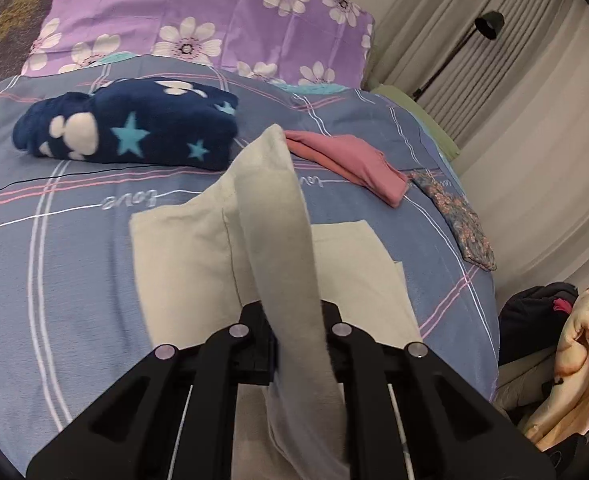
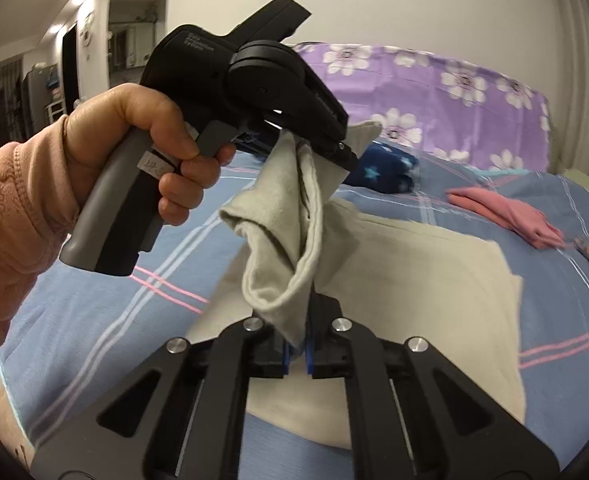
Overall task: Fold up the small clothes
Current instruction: 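Lift the shirt corner with the right gripper and fold it over the bundle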
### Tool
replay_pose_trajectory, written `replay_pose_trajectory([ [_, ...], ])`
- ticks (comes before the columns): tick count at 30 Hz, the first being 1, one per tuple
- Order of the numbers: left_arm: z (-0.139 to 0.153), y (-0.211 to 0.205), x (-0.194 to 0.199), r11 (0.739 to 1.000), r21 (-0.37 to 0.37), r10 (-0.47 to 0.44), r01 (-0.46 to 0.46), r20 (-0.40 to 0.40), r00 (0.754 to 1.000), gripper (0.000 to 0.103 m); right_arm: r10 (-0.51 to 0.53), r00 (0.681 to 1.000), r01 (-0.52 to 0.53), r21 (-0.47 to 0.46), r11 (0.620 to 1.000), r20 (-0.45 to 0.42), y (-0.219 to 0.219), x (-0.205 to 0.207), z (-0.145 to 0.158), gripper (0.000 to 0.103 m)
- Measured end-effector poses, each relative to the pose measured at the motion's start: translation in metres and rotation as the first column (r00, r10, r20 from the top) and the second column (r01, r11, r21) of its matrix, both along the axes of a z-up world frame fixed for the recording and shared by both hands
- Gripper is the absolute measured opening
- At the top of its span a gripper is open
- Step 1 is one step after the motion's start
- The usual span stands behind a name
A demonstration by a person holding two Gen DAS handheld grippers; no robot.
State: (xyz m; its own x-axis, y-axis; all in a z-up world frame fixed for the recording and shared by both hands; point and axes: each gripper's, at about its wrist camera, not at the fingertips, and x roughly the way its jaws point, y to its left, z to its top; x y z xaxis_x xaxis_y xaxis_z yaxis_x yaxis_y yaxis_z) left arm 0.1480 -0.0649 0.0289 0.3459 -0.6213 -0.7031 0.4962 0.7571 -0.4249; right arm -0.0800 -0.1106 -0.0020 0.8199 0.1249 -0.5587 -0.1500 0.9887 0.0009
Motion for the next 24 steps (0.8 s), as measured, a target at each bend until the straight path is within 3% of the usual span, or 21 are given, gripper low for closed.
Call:
replay_pose_trajectory([
  [6,-0.012,-0.071,-0.004,0.996,0.067,-0.057,0.058,-0.021,0.998,0.009,-0.099,0.992,0.109,0.142,0.984,-0.076,-0.072,-0.012,-0.014,0.005],
  [13,-0.035,-0.143,-0.011,0.979,0.146,-0.133,0.139,-0.054,0.990,0.009,-0.187,0.968,0.228,0.281,0.932,-0.167,-0.139,-0.029,-0.036,0.005],
  [20,-0.062,-0.190,-0.019,0.940,0.295,-0.165,0.173,-0.052,0.985,0.009,-0.190,0.947,0.280,0.379,0.882,-0.258,-0.170,-0.034,-0.060,0.005],
  [24,-0.067,-0.199,-0.024,0.924,0.339,-0.179,0.178,-0.028,0.983,0.010,-0.176,0.944,0.283,0.413,0.866,-0.278,-0.174,-0.037,-0.066,0.005],
])
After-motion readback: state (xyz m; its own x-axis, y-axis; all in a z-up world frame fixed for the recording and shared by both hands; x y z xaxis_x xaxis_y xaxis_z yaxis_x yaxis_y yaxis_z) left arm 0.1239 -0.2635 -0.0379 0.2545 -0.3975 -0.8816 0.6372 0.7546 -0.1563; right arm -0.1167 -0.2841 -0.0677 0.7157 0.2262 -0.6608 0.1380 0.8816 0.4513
